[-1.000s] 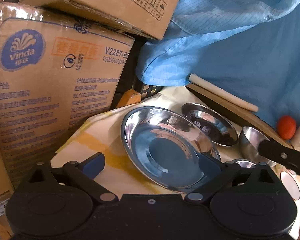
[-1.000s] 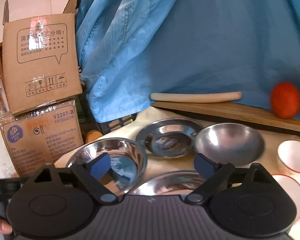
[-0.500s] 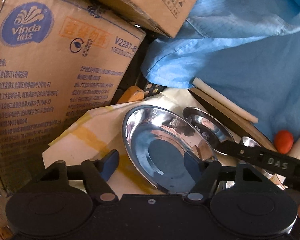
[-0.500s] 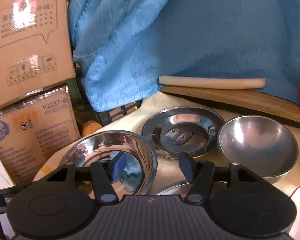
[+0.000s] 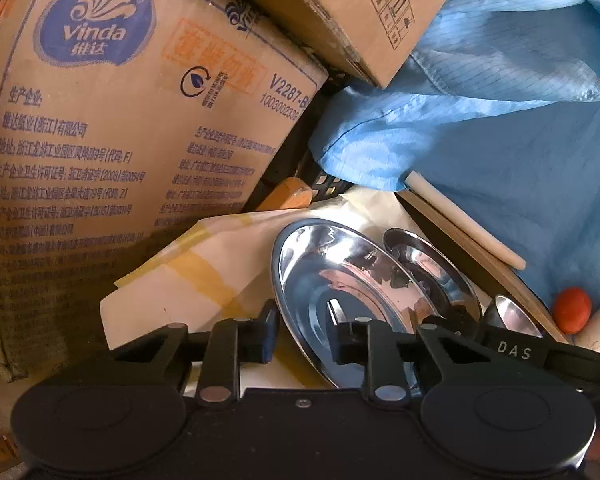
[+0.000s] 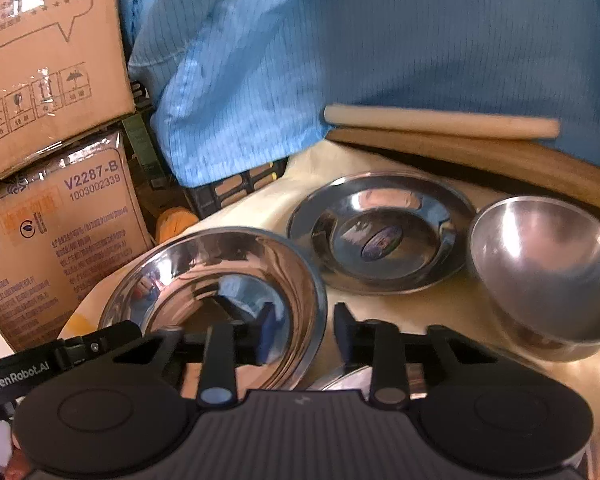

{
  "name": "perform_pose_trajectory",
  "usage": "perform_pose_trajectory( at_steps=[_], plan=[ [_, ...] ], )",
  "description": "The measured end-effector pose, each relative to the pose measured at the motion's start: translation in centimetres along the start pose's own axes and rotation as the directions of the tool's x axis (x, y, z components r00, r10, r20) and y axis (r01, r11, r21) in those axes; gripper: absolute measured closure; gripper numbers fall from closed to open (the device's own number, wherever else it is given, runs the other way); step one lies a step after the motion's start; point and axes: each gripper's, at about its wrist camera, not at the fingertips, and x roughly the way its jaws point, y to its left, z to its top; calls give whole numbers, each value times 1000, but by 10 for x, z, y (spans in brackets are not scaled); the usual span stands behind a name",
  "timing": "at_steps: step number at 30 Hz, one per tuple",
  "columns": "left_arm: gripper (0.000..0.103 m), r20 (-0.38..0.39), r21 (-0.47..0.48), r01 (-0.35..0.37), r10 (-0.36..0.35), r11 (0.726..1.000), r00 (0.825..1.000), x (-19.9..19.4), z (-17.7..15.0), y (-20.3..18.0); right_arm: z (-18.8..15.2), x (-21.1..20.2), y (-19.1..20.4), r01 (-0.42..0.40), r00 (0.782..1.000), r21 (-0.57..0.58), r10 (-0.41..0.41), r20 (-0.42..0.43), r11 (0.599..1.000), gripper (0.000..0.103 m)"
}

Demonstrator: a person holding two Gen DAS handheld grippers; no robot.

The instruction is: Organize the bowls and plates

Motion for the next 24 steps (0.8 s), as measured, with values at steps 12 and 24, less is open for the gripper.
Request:
perform_pose_trajectory(
  at_steps=[12, 24],
  plan=[
    [83, 47, 24, -33, 31, 999, 998, -8, 2, -8, -3, -8, -3, 27, 999, 21, -28, 44, 999, 91],
    [83, 61, 70, 42, -46, 997, 997, -22, -1, -40, -8, -66, -21, 65, 984, 50, -73, 163, 997, 91]
  ],
)
